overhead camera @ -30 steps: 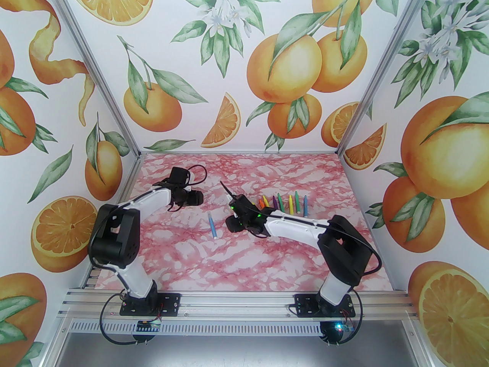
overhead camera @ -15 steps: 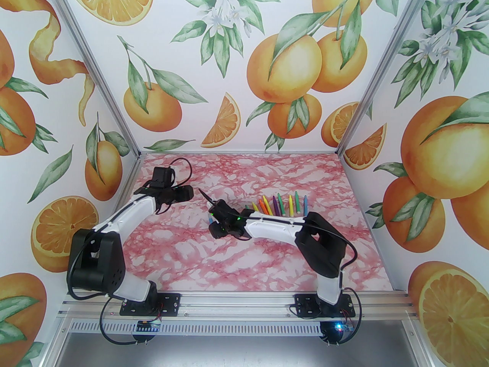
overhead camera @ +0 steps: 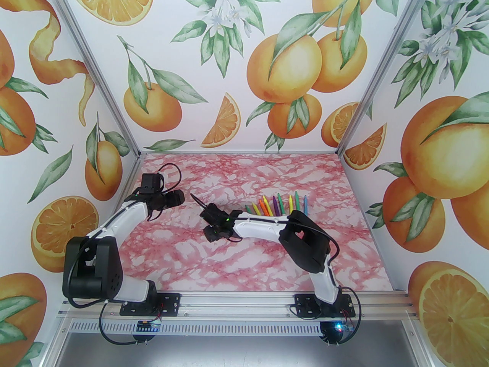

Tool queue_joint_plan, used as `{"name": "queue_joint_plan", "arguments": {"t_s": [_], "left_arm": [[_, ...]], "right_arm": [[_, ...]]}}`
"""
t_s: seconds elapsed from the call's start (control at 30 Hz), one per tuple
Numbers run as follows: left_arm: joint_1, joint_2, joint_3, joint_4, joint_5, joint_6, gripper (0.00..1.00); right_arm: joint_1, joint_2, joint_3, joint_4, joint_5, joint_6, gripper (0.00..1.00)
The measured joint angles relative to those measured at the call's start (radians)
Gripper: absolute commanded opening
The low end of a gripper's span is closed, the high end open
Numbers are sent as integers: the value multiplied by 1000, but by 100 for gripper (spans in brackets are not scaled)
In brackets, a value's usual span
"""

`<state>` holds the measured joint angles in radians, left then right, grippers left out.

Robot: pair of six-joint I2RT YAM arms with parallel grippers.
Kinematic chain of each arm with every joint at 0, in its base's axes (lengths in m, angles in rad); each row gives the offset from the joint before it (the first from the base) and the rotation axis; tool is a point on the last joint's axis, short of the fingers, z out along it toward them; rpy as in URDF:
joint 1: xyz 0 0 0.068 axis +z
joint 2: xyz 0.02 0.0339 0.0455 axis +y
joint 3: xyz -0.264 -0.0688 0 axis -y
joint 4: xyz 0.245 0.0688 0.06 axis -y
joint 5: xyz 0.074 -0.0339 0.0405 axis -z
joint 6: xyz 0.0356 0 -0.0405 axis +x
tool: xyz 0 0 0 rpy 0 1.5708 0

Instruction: Open the pen caps

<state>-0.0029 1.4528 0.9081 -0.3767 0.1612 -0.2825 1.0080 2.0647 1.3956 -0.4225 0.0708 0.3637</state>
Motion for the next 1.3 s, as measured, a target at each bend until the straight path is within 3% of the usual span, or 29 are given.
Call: {"name": "queue_joint_plan", "arguments": {"t_s": [0.4, 0.7, 0.97, 1.3], "left_arm": [[35, -21, -38, 15, 20, -6, 68], [47, -71, -53, 23, 25, -6, 69], [55, -96, -71, 33, 29, -6, 69], [57, -95, -80, 64, 132, -7, 69]], "right_arm": [[0, 32, 37, -41, 2, 24, 33], [2, 66, 100, -120, 32, 29, 31], [7, 79, 127, -148, 48, 21, 18], [-2, 68, 112, -134, 50, 14, 11]]}}
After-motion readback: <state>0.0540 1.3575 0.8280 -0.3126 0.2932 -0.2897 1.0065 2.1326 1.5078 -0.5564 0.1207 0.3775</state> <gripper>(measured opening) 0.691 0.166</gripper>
